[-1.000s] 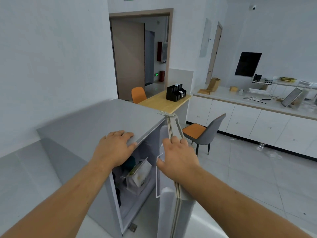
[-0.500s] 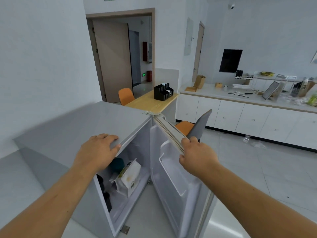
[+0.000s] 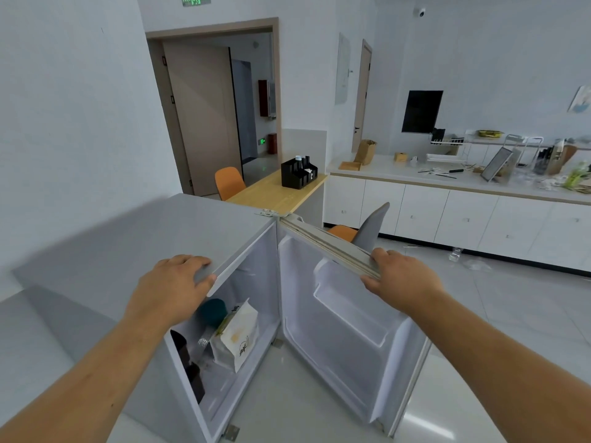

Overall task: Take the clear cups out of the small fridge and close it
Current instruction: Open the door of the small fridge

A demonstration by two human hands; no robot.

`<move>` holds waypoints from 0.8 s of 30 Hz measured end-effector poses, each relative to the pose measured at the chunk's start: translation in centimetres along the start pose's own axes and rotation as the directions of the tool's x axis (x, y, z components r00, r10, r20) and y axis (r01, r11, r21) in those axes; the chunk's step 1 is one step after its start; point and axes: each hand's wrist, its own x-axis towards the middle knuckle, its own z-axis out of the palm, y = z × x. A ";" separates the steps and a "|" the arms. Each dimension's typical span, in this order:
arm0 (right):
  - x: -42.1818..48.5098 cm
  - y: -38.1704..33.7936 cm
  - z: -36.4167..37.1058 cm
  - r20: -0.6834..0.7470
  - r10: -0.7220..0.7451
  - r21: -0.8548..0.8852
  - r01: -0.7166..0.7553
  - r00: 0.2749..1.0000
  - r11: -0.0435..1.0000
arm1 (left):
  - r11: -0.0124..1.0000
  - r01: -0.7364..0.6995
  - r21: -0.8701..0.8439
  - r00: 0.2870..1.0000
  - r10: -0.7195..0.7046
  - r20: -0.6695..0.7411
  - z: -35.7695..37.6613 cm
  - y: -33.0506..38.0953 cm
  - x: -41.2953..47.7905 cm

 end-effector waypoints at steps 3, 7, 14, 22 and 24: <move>0.7 1.4 -0.1 0.025 -0.039 0.016 0.038 0.999 0.999 | 1.000 0.000 -0.002 1.000 0.000 -0.004 0.0 0.0 0.1; 1.6 3.1 -0.1 0.043 -0.030 0.038 0.028 0.999 0.999 | 1.000 0.007 -0.008 1.000 -0.007 -0.008 0.0 0.0 0.2; 1.8 3.3 0.8 0.007 0.041 0.032 -0.041 0.999 0.999 | 1.000 0.020 0.002 1.000 -0.020 -0.008 0.0 0.1 0.3; 1.3 3.2 1.1 -0.008 0.032 0.029 -0.032 0.999 0.999 | 0.999 -0.017 0.034 0.999 0.018 -0.037 -0.1 0.3 0.1; 1.1 3.3 1.2 -0.025 0.008 0.038 -0.007 1.000 0.999 | 0.996 -0.070 0.048 0.995 0.073 -0.072 -0.1 0.4 -0.2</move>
